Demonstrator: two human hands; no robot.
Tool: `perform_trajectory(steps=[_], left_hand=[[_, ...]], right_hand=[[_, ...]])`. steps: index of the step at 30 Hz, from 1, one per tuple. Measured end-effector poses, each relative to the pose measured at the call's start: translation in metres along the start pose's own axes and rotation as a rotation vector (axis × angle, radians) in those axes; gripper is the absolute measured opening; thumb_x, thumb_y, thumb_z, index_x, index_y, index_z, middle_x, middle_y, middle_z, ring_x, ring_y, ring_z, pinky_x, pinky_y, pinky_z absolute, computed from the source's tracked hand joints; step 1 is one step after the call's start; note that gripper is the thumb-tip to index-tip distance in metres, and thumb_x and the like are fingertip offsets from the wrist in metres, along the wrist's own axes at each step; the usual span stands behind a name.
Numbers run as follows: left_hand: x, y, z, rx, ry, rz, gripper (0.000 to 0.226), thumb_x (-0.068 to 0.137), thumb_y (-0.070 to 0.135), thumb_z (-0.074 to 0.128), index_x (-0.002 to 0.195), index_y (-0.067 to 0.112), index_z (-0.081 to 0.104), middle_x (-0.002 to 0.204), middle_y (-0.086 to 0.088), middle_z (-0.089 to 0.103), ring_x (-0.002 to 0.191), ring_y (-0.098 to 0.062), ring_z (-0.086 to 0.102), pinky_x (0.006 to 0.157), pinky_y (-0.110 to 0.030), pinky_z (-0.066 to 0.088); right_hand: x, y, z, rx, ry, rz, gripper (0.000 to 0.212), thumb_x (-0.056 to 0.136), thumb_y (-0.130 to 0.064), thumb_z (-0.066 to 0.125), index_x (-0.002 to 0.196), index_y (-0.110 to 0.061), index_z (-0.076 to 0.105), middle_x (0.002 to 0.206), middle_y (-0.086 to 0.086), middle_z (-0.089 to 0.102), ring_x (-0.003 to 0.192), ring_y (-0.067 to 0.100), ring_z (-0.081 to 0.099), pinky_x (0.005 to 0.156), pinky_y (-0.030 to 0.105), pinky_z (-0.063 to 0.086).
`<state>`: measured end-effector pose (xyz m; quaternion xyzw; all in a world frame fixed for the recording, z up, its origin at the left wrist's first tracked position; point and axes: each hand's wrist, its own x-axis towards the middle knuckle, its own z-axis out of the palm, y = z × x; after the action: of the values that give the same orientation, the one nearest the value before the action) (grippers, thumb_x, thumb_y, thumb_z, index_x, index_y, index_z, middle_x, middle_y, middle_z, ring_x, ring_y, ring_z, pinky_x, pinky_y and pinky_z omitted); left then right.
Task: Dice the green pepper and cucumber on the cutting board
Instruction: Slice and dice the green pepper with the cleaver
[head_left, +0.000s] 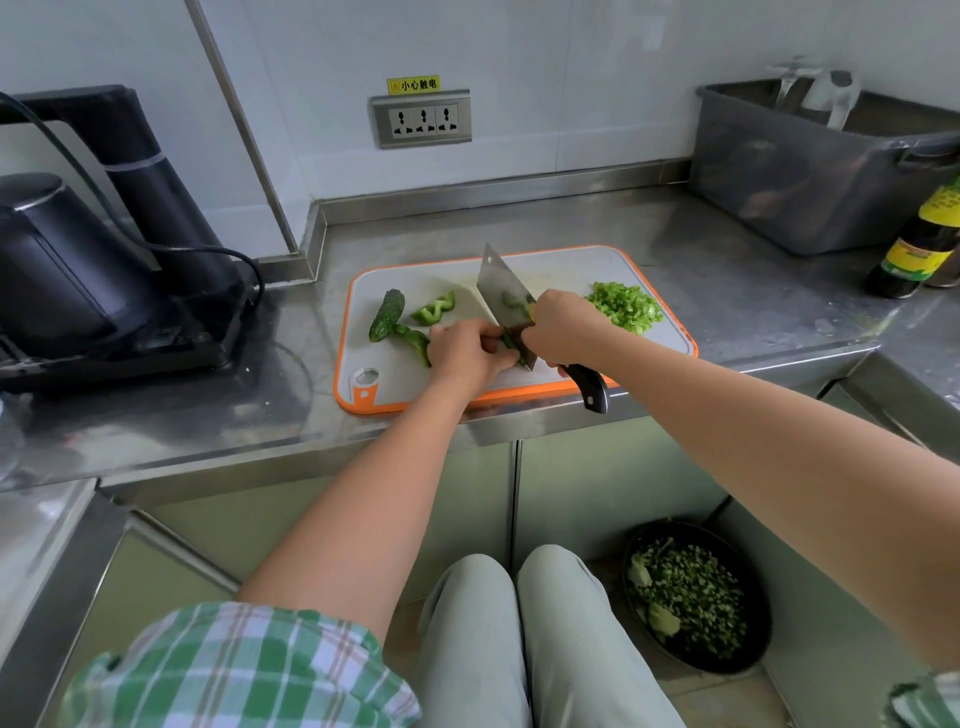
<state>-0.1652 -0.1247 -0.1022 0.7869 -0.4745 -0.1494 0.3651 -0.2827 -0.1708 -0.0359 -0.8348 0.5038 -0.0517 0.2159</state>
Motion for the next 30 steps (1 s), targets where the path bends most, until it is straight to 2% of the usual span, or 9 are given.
perform_trajectory(steps=[5, 11, 13, 15, 18, 20, 22, 25, 30], left_hand=[[0.000, 0.000, 0.001, 0.012, 0.003, 0.003, 0.034, 0.076, 0.034, 0.077, 0.106, 0.022, 0.070, 0.087, 0.006, 0.068, 0.110, -0.025, 0.050, 0.093, -0.031, 0.041], [-0.001, 0.005, 0.004, 0.039, 0.069, 0.045, 0.031, 0.079, 0.037, 0.075, 0.106, 0.022, 0.070, 0.091, 0.004, 0.071, 0.106, -0.025, 0.051, 0.091, -0.030, 0.037], [0.000, 0.006, 0.002, 0.076, 0.085, 0.128, 0.023, 0.085, 0.027, 0.069, 0.107, 0.021, 0.070, 0.093, 0.003, 0.071, 0.103, -0.026, 0.052, 0.089, -0.028, 0.034], [0.001, 0.009, -0.004, 0.157, 0.086, 0.228, 0.029, 0.085, 0.014, 0.064, 0.113, 0.019, 0.068, 0.099, 0.000, 0.068, 0.104, -0.027, 0.050, 0.088, -0.028, 0.033], [0.008, 0.018, -0.008, 0.340, -0.034, 0.370, 0.051, 0.080, 0.005, 0.061, 0.128, 0.023, 0.059, 0.127, -0.002, 0.057, 0.116, -0.028, 0.045, 0.095, -0.031, 0.035], [0.012, 0.029, -0.008, 0.467, -0.197, 0.432, 0.064, 0.080, 0.002, 0.058, 0.139, 0.026, 0.048, 0.149, 0.002, 0.039, 0.135, -0.025, 0.033, 0.105, -0.034, 0.031], [0.016, 0.040, -0.008, 0.586, -0.324, 0.468, 0.065, 0.084, 0.005, 0.055, 0.143, 0.028, 0.042, 0.157, 0.005, 0.026, 0.145, -0.019, 0.017, 0.112, -0.036, 0.022], [0.022, 0.045, -0.012, 0.635, -0.355, 0.502, 0.048, 0.086, 0.014, 0.058, 0.132, 0.026, 0.054, 0.145, -0.001, 0.043, 0.141, -0.021, 0.023, 0.107, -0.034, 0.023], [0.027, 0.036, -0.015, 0.635, -0.254, 0.558, 0.021, 0.086, 0.023, 0.060, 0.106, 0.026, 0.062, 0.108, 0.003, 0.058, 0.111, -0.022, 0.045, 0.092, -0.035, 0.035]], right_hand=[[0.007, 0.013, -0.001, 0.103, 0.051, 0.039, 0.005, 0.082, -0.003, 0.045, 0.077, -0.004, 0.045, 0.064, 0.011, 0.059, 0.049, 0.028, 0.059, 0.050, 0.028, 0.048], [0.010, 0.026, -0.024, 0.296, 0.177, -0.005, 0.013, 0.083, -0.009, 0.044, 0.072, -0.007, 0.049, 0.055, 0.008, 0.055, 0.044, 0.025, 0.058, 0.046, 0.025, 0.046], [0.008, 0.034, -0.035, 0.362, 0.213, -0.005, 0.015, 0.084, -0.008, 0.043, 0.069, -0.011, 0.047, 0.053, 0.006, 0.052, 0.039, 0.020, 0.052, 0.041, 0.020, 0.038], [0.005, 0.043, -0.040, 0.352, 0.255, -0.008, 0.020, 0.084, -0.011, 0.046, 0.064, -0.014, 0.044, 0.052, 0.003, 0.050, 0.040, 0.017, 0.048, 0.041, 0.020, 0.035], [-0.001, 0.054, -0.041, 0.345, 0.250, 0.006, 0.025, 0.085, -0.013, 0.048, 0.061, -0.012, 0.044, 0.051, 0.005, 0.050, 0.045, 0.021, 0.047, 0.052, 0.027, 0.040], [-0.004, 0.060, -0.040, 0.370, 0.214, 0.029, 0.027, 0.088, -0.014, 0.049, 0.062, -0.011, 0.045, 0.051, 0.007, 0.053, 0.042, 0.021, 0.049, 0.054, 0.029, 0.044], [-0.006, 0.065, -0.040, 0.398, 0.197, 0.046, 0.027, 0.090, -0.013, 0.048, 0.063, -0.010, 0.045, 0.052, 0.008, 0.054, 0.041, 0.020, 0.051, 0.053, 0.028, 0.045], [-0.006, 0.068, -0.039, 0.430, 0.183, 0.056, 0.026, 0.090, -0.013, 0.048, 0.065, -0.010, 0.045, 0.053, 0.008, 0.053, 0.039, 0.019, 0.051, 0.051, 0.028, 0.046], [-0.004, 0.066, -0.036, 0.451, 0.143, 0.021, 0.025, 0.090, -0.011, 0.047, 0.066, -0.010, 0.044, 0.051, 0.006, 0.050, 0.033, 0.016, 0.047, 0.043, 0.023, 0.041]])
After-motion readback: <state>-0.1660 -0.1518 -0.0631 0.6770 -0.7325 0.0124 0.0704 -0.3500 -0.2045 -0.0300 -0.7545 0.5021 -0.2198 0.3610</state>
